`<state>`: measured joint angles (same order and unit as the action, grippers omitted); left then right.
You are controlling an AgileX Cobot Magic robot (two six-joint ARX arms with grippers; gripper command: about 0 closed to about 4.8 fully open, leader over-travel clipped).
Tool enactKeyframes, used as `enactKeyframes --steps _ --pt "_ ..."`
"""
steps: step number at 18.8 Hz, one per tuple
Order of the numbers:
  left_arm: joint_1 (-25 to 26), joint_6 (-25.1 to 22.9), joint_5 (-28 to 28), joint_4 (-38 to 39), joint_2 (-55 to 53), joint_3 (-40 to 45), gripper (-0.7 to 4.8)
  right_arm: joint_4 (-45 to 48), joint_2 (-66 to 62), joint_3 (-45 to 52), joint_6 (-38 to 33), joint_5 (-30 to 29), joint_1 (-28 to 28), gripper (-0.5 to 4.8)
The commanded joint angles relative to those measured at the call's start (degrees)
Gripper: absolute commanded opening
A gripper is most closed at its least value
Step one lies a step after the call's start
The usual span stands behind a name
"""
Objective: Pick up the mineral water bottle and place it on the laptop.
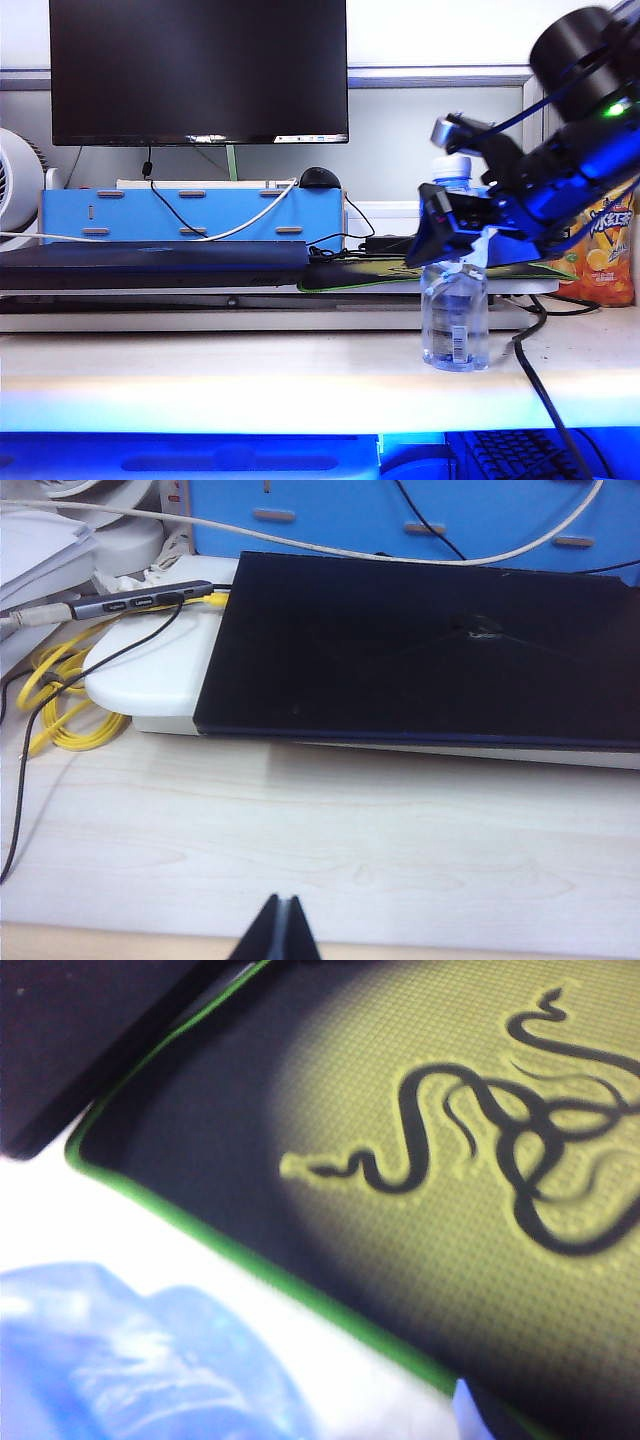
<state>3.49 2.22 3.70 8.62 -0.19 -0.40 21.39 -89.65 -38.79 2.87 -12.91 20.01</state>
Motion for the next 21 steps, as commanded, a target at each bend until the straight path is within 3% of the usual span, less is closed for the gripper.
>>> enactKeyframes --steps 1,2,3,4,5,11,16,21 --pt "0.0 -0.1 0.2 0.1 0.1 0.0 -0.02 -1.0 -1.1 -2.1 0.2 0.2 0.1 4.79" --pt "0.0 -0.1 0.2 0.1 0.1 0.0 -0.02 -1.0 -1.0 -2.3 0.2 0.1 0.1 4.79" --pt "0.0 -0.1 0.2 0.1 0.1 0.0 -0.02 -1.9 -1.0 -2.4 0.2 -0.6 0.1 3.88" --pt "0.0 -0.1 0.2 0.1 0.1 0.0 -0.02 -2.3 -0.9 -2.4 0.2 -2.4 0.1 0.93" --pt "0.0 -0.1 0.2 0.0 0.1 0.0 -0.02 -2.2 -0.9 -2.4 0.2 -4.0 0.1 0.04" --pt "0.0 -0.1 0.2 0.1 0.1 0.0 -0.02 -2.1 2.5 -7.0 0.2 -6.7 0.1 -0.01" --pt "0.0 -0.1 0.2 0.1 0.1 0.0 -0.02 -7.6 4.0 -25.2 0.2 -7.0 2.9 -0.01" --pt "0.0 -0.1 0.2 0.1 0.1 0.0 -0.02 -8.3 -7.6 -41.6 0.2 -6.3 8.1 -0.01"
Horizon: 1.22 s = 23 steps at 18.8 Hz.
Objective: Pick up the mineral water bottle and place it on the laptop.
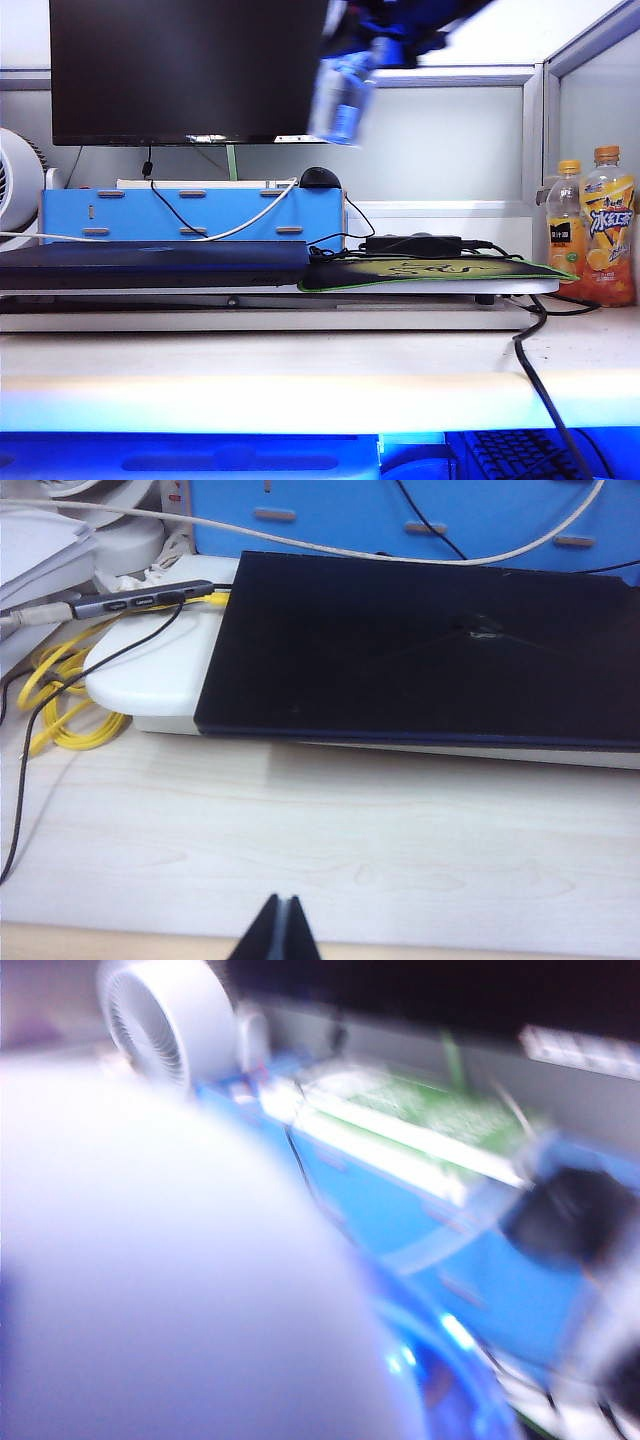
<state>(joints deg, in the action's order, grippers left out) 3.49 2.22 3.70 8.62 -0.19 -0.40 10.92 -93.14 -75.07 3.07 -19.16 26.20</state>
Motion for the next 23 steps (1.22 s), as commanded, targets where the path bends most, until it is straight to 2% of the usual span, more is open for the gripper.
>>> enactKeyframes --steps 1,5,10,18,22,23 --pt "0.0 -0.1 0.2 0.1 0.1 0.0 -0.02 2.1 -8.0 -9.2 0.0 0.0 3.5 -0.01" --pt "0.0 -0.1 0.2 0.1 0.1 0.0 -0.02 3.1 -17.1 -17.5 0.2 0.3 8.1 -0.01" --pt "0.0 -0.1 0.2 0.1 0.1 0.0 -0.02 1.7 -25.4 -25.4 3.4 5.6 12.7 -0.01" --pt "0.0 -0.1 0.2 0.1 0.1 0.0 -0.02 -1.9 -29.6 -25.9 4.5 11.6 13.7 -0.01" --pt "0.0 -0.1 0.2 0.0 0.1 0.0 -0.02 -2.3 -30.2 -25.9 4.7 11.6 13.8 0.0" --pt "0.0 -0.1 0.2 0.1 0.1 0.0 -0.02 -2.1 -30.2 -25.9 4.7 11.6 13.8 0.69"
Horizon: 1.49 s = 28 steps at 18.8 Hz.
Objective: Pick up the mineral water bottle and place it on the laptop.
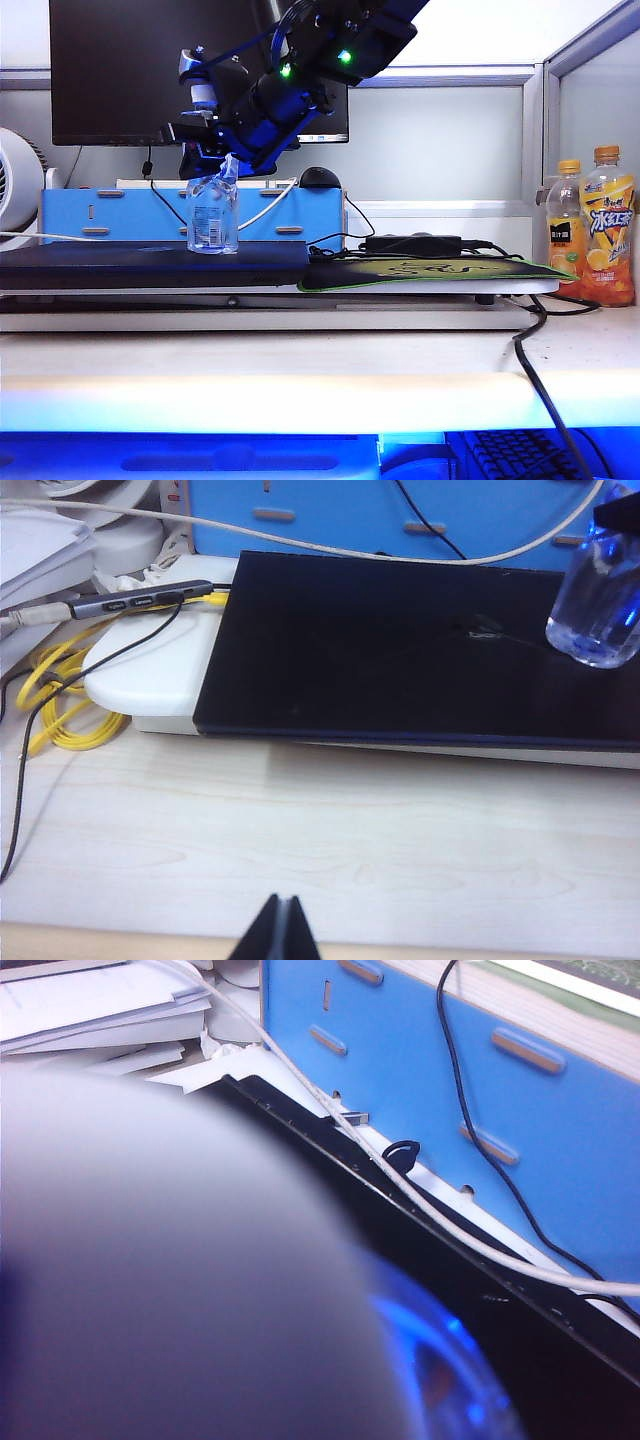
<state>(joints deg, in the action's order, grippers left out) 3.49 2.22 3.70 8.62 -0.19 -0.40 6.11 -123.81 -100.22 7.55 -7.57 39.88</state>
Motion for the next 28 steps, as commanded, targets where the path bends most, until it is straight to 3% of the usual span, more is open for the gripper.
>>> enactKeyframes --steps 1,2,8,15,16,17,18,19,25,28 --pt "0.0 -0.1 0.2 0.0 0.1 0.0 -0.02 3.1 0.5 -0.7 0.2 0.0 0.1 2.8" --pt "0.0 -0.1 0.2 0.0 0.1 0.0 -0.02 3.1 0.5 -0.7 0.2 0.0 0.1 4.69" --pt "0.0 -0.1 0.2 0.1 0.1 0.0 -0.02 3.5 0.9 -1.6 0.2 0.0 0.1 4.79" --pt "0.0 -0.1 0.2 0.0 0.1 0.0 -0.02 0.9 2.1 -13.2 0.2 0.6 0.1 4.79" --pt "0.0 -0.1 0.2 0.0 0.1 0.0 -0.02 -0.6 3.3 -14.3 0.2 2.4 0.1 4.25" --pt "0.0 -0.1 0.2 0.1 0.1 0.0 -0.02 -1.9 5.2 -14.5 0.2 4.5 0.0 2.88" --pt "0.0 -0.1 0.2 0.1 0.1 0.0 -0.02 -3.7 7.7 -14.5 0.5 5.9 -0.5 1.02" --pt "0.0 -0.1 0.2 0.1 0.1 0.0 -0.02 -5.1 9.7 -14.5 1.8 6.6 -0.7 -0.13" --pt "0.0 -0.1 0.2 0.1 0.1 0.0 -0.02 -22.0 31.3 -14.5 3.7 8.1 -5.0 -0.01" --pt "0.0 -0.1 0.2 0.1 0.1 0.0 -0.02 -31.0 43.9 -14.5 8.7 10.2 -5.3 -0.01"
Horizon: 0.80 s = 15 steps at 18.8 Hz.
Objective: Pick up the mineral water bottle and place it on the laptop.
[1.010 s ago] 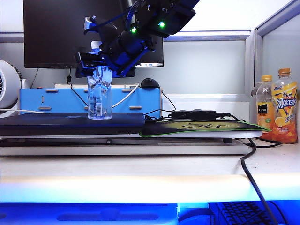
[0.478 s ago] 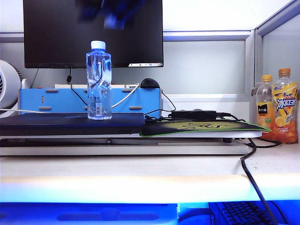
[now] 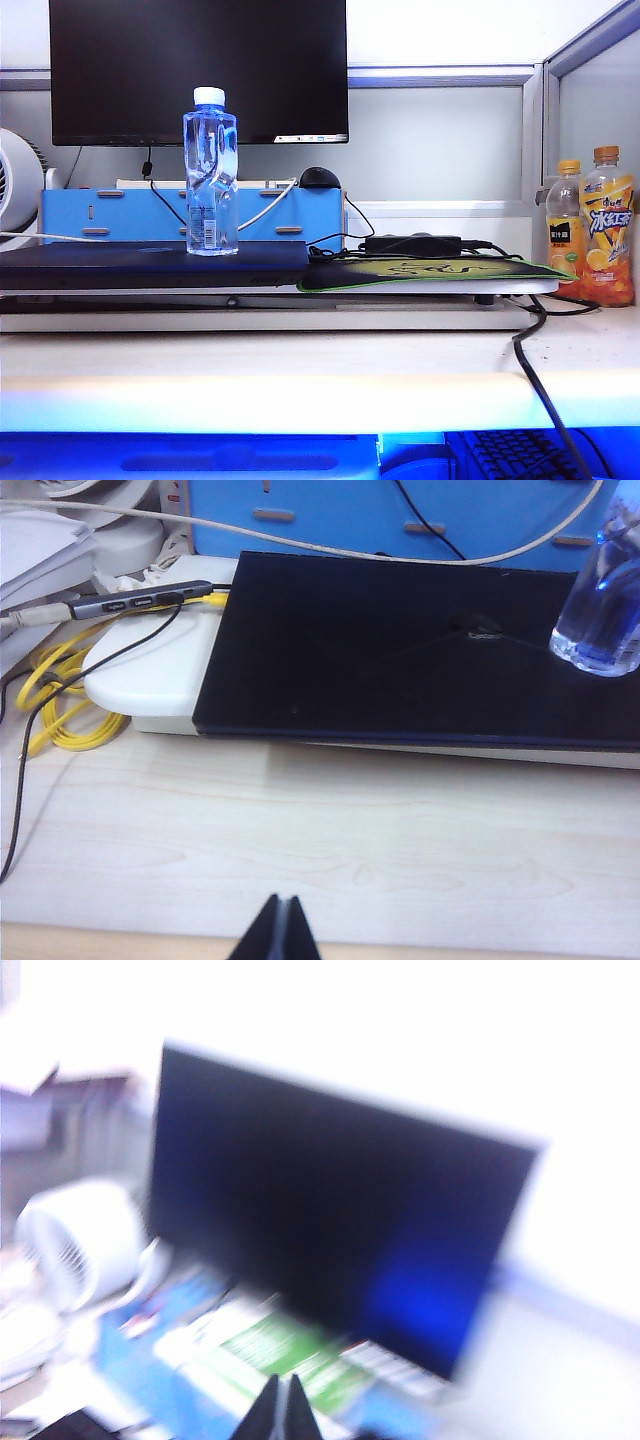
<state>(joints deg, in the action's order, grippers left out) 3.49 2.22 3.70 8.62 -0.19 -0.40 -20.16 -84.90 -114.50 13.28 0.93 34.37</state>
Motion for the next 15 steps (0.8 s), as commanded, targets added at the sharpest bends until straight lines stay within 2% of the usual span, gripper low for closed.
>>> enactKeyframes --steps 1,4,10,12,15 --pt "0.0 -0.1 0.2 0.1 0.1 0.0 -0.02 -9.2 9.9 -0.3 3.9 2.1 0.2 -0.01" --pt "0.0 -0.1 0.2 0.1 0.1 0.0 -0.02 -18.7 19.3 -0.2 3.9 2.8 0.2 -0.01" --pt "0.0 -0.1 0.2 0.0 0.1 0.0 -0.02 -39.2 32.9 -0.2 3.9 19.2 0.3 -0.01" --pt "0.0 -0.1 0.2 0.1 0.1 0.0 -0.02 -44.5 35.7 0.4 3.9 22.8 0.3 -0.01" --pt "0.0 -0.1 0.2 0.1 0.1 0.0 -0.02 -40.2 42.4 9.4 3.9 23.6 0.3 -0.01"
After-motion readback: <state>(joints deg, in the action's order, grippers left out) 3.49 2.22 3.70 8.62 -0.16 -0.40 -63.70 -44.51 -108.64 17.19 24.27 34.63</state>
